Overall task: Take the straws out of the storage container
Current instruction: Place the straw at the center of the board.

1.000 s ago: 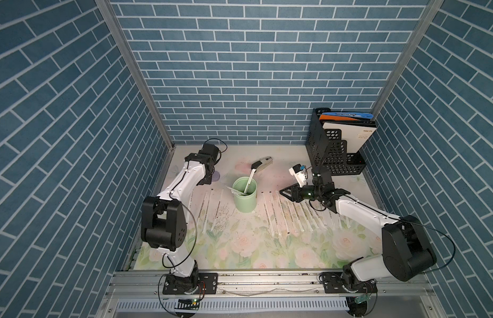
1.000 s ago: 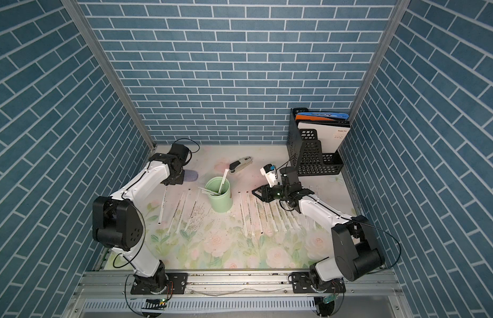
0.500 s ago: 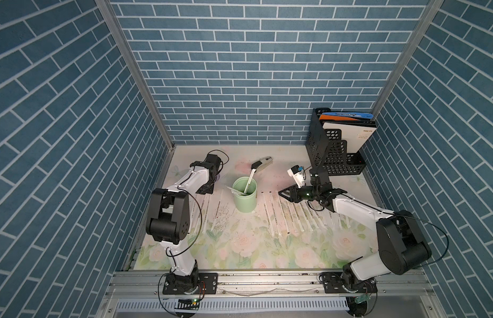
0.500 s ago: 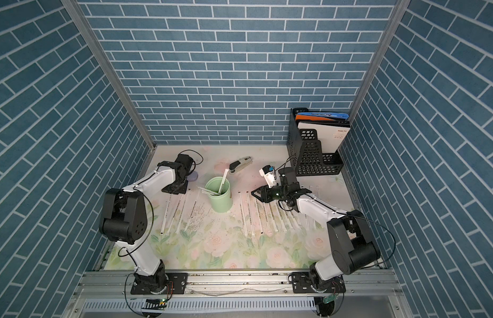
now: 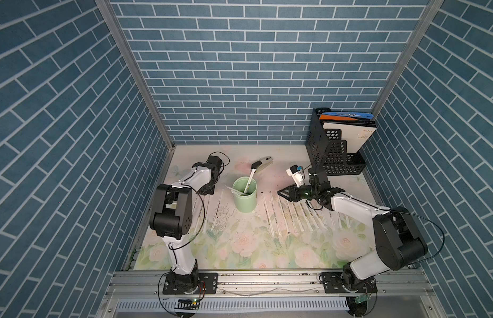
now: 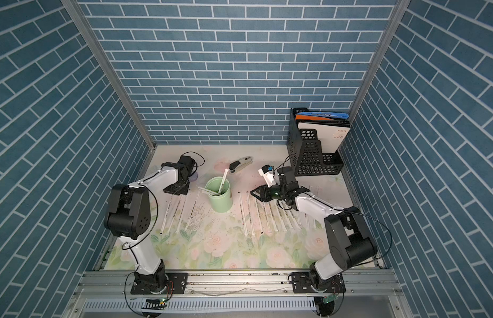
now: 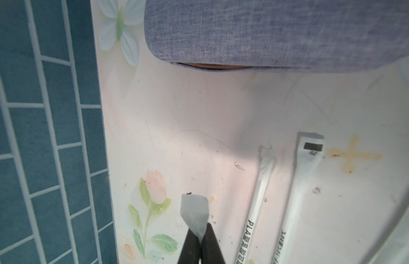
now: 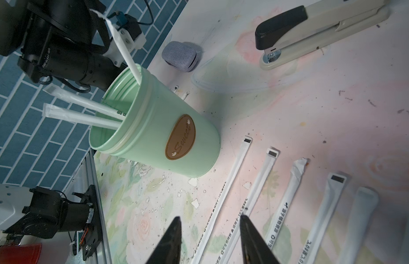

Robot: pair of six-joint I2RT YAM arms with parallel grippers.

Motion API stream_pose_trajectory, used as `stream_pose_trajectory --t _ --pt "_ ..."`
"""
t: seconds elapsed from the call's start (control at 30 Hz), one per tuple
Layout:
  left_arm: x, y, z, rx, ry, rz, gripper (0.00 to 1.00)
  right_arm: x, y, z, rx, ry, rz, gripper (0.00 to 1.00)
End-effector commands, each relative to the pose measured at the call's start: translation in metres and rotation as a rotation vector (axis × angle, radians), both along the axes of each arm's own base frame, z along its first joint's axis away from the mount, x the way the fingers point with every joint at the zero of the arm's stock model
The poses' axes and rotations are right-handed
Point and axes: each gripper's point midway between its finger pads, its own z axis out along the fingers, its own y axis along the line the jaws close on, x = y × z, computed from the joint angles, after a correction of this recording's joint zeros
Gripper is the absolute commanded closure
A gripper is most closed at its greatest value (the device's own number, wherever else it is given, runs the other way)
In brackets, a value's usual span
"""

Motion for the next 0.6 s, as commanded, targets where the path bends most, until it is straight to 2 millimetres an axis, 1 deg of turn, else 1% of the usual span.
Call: stream_pose_trajectory --t 0.0,0.27,0.57 --pt "0.0021 0.0083 0.0008 0.042 0.007 0.01 0.94 0.0052 0.0077 0.0109 0.029 -0.018 0.017 0.58" --pt "0.0021 0.0077 -0.0024 0.038 0.008 0.012 0.92 0.0061 0.0082 0.0087 0.025 -0.013 0.017 0.58" --pt "0.0047 0.0062 -0.002 0.025 -0.002 0.014 0.83 0.0069 0.0084 0.0096 0.026 -0.01 0.015 0.58"
